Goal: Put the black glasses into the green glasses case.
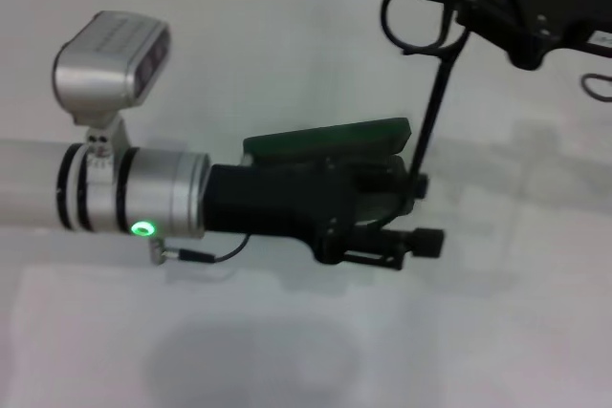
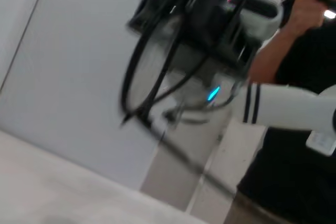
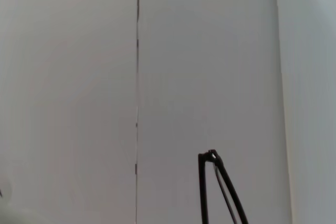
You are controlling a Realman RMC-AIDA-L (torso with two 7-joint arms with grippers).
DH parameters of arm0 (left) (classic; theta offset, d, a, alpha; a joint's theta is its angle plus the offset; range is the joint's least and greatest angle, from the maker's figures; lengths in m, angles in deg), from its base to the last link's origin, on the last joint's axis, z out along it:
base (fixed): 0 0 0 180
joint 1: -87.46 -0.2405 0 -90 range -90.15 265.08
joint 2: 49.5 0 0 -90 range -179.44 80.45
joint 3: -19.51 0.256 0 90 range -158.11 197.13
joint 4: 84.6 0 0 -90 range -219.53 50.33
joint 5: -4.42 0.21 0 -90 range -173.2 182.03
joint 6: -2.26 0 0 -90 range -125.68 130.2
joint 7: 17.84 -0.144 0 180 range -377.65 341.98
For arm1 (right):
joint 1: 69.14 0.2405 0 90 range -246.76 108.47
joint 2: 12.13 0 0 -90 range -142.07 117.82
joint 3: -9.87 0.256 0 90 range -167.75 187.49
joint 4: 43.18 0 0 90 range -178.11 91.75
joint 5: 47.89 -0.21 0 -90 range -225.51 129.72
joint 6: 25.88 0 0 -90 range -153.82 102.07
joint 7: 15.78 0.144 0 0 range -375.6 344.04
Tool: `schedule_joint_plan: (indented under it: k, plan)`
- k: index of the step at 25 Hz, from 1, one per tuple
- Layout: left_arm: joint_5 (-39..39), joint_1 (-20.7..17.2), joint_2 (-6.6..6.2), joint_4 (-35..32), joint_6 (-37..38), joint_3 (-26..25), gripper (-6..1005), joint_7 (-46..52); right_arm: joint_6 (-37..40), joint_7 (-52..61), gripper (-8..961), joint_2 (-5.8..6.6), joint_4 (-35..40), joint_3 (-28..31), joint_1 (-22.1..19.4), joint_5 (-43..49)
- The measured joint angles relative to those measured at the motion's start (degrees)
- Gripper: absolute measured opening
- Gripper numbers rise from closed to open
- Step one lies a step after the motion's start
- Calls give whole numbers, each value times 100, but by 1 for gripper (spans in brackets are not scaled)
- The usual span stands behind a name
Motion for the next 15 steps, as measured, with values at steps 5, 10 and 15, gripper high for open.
schedule_joint_plan:
  k: [5,10,15]
  plan:
    - [-494,47,-22,37,322,18,784,-165,-337,-149,127,14,-620,-196,257,34]
    - [-784,-150,-69,-113,720,-44,784,-252,-627,-255,129,48,-778,-518,250,119]
    - [-986,-390,-113,-357,762,-112,784,-235,-665,-238,131,51,-762,-571,239,561]
